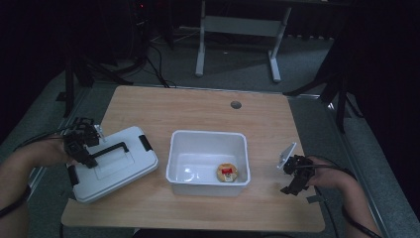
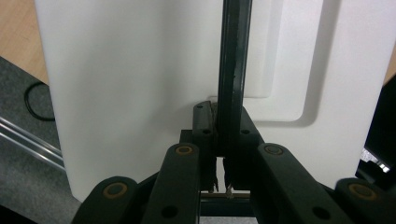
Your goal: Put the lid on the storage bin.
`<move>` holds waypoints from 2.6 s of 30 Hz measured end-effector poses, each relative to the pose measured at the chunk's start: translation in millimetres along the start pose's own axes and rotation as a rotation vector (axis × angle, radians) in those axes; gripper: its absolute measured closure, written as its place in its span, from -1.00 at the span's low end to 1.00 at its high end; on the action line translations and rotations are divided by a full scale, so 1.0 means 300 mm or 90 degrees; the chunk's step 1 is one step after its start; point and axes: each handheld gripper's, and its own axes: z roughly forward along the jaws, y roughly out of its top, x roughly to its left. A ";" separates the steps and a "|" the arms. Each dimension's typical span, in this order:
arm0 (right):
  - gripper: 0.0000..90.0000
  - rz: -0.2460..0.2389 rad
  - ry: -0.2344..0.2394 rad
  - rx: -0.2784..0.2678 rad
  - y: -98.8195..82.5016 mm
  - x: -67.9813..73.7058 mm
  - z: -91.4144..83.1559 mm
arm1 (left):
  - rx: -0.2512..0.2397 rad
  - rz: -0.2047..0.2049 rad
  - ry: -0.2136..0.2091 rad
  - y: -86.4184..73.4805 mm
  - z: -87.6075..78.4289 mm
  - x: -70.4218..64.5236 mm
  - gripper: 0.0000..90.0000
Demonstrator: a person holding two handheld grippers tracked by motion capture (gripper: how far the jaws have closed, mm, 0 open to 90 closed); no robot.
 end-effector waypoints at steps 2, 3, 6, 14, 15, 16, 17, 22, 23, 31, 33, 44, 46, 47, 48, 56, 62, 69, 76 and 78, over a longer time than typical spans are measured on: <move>-0.67 -0.004 -0.003 -0.004 0.001 0.000 -0.004 | -0.009 0.003 0.000 -0.007 -0.027 -0.007 0.85; -0.67 -0.004 -0.003 -0.004 0.002 0.001 -0.007 | -0.010 0.004 -0.001 -0.009 -0.037 -0.008 0.85; -0.67 -0.006 -0.006 -0.005 0.002 0.002 -0.010 | -0.015 0.008 0.006 -0.010 -0.077 -0.017 0.85; -0.67 -0.007 -0.004 -0.004 0.001 0.005 -0.005 | -0.026 0.033 0.031 0.013 -0.197 -0.050 0.85; -0.67 -0.007 -0.004 -0.005 0.000 0.005 -0.005 | -0.028 0.037 0.032 0.017 -0.207 -0.052 0.85; -0.67 -0.004 -0.002 -0.005 -0.001 0.005 -0.005 | -0.034 0.040 0.030 0.023 -0.220 -0.058 0.85; -0.67 -0.006 -0.003 -0.005 -0.002 0.005 -0.003 | -0.033 0.045 0.035 0.029 -0.228 -0.061 0.85; -0.67 -0.009 -0.001 -0.005 -0.003 0.009 -0.001 | -0.047 0.072 0.032 0.079 -0.266 -0.087 0.85; -0.67 -0.008 -0.001 -0.007 -0.003 0.009 -0.001 | -0.050 0.079 0.036 0.091 -0.270 -0.094 0.85; -0.67 -0.008 0.001 -0.009 -0.005 0.011 0.000 | -0.050 0.128 0.032 0.193 -0.292 -0.144 0.85; -0.67 -0.012 -0.002 -0.005 -0.003 0.014 0.003 | -0.047 0.140 0.036 0.217 -0.290 -0.156 0.85; -0.67 -0.015 -0.003 -0.006 0.004 0.019 0.010 | -0.057 0.194 0.020 0.332 -0.294 -0.209 0.85; -0.67 -0.016 -0.003 -0.006 0.003 0.021 0.009 | -0.055 0.214 0.022 0.375 -0.296 -0.229 0.85; -0.67 -0.017 -0.003 -0.007 0.002 0.021 0.009 | -0.057 0.222 0.028 0.388 -0.297 -0.237 0.85; -0.67 -0.017 -0.002 -0.008 0.001 0.022 0.010 | -0.057 0.225 0.027 0.401 -0.298 -0.242 0.85; -0.67 -0.016 0.002 -0.006 -0.007 0.025 0.013 | -0.064 0.268 0.027 0.498 -0.311 -0.293 0.85; -0.67 -0.016 -0.001 -0.013 -0.008 0.027 0.001 | -0.069 0.307 0.023 0.574 -0.311 -0.335 0.85; -0.67 -0.023 0.001 -0.019 0.005 0.026 0.008 | -0.062 0.351 0.021 0.656 -0.287 -0.387 0.85; -0.67 -0.029 0.000 -0.019 0.014 0.030 0.006 | -0.061 0.386 0.012 0.733 -0.264 -0.444 0.85; -0.67 -0.031 -0.002 -0.019 0.015 0.032 0.004 | -0.058 0.394 0.022 0.750 -0.253 -0.456 0.85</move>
